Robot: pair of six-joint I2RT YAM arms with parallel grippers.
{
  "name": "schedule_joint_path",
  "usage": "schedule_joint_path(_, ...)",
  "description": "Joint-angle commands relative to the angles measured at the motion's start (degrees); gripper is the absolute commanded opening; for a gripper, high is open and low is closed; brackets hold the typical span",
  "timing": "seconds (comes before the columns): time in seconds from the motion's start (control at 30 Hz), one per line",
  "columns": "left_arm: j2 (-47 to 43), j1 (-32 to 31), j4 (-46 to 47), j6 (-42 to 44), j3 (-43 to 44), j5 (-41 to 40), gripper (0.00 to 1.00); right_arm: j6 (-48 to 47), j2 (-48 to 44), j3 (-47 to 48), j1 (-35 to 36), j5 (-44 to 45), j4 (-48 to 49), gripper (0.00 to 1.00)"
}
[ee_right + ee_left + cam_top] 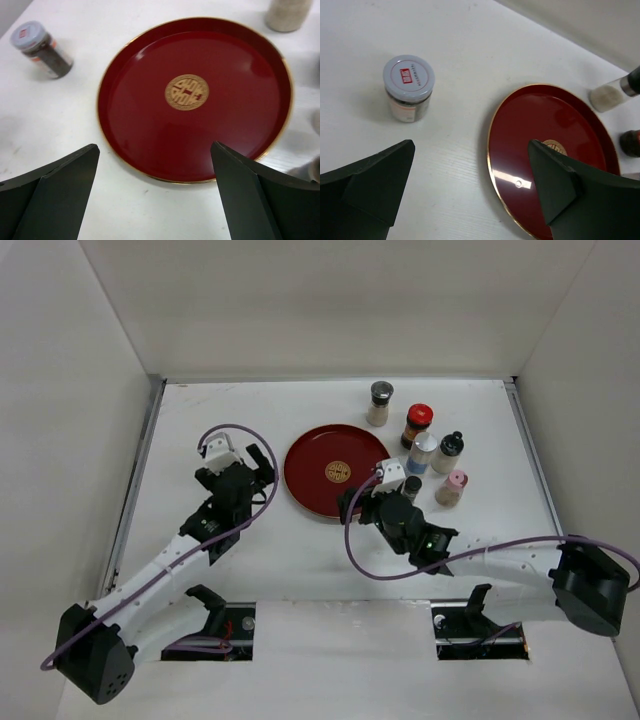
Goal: Organize the condiment bottles
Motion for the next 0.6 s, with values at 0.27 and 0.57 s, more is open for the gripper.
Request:
schedule_joint_path(0.27,-3.8,4.4,-2.3,1.3,-2.0,-5.7,1.00,0.9,4.1,1.1,2.4,-8.3,7.6,1.00)
schedule_joint_path(0.57,-0.5,10.3,0.4,6.7,-0.4,-4.7,0.95,2.8,2.6,0.6,2.8,-11.3,6.9,0.14)
